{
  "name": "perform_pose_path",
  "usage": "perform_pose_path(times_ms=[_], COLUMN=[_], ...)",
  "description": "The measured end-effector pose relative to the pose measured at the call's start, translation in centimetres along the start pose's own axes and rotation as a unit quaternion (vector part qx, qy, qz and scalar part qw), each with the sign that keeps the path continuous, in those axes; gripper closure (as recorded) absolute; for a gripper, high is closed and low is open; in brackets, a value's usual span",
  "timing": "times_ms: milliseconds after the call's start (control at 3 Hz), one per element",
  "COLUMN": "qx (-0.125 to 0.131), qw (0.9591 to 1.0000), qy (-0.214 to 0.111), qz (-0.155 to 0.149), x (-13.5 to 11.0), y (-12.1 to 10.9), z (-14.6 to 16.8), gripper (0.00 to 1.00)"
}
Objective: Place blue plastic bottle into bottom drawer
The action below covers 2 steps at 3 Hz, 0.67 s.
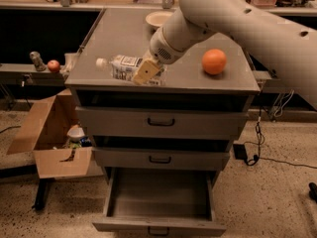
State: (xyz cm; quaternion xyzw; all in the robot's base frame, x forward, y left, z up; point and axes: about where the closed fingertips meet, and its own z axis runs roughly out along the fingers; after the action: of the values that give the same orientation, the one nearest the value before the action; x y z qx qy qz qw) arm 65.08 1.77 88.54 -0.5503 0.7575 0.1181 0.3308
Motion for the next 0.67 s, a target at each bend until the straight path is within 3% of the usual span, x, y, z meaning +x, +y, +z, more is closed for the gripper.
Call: perform_pose_path(times_ms=[333, 667], qx=[-0.009, 0.003], qw=[0.9999, 0.9995], qy=[-0.003, -0.019], qz=[-0.009, -0.025], x=[0.4, 1.9], y=[1.0, 3.9], z=[-0.1, -2.1], gripper=[1.0, 1.0])
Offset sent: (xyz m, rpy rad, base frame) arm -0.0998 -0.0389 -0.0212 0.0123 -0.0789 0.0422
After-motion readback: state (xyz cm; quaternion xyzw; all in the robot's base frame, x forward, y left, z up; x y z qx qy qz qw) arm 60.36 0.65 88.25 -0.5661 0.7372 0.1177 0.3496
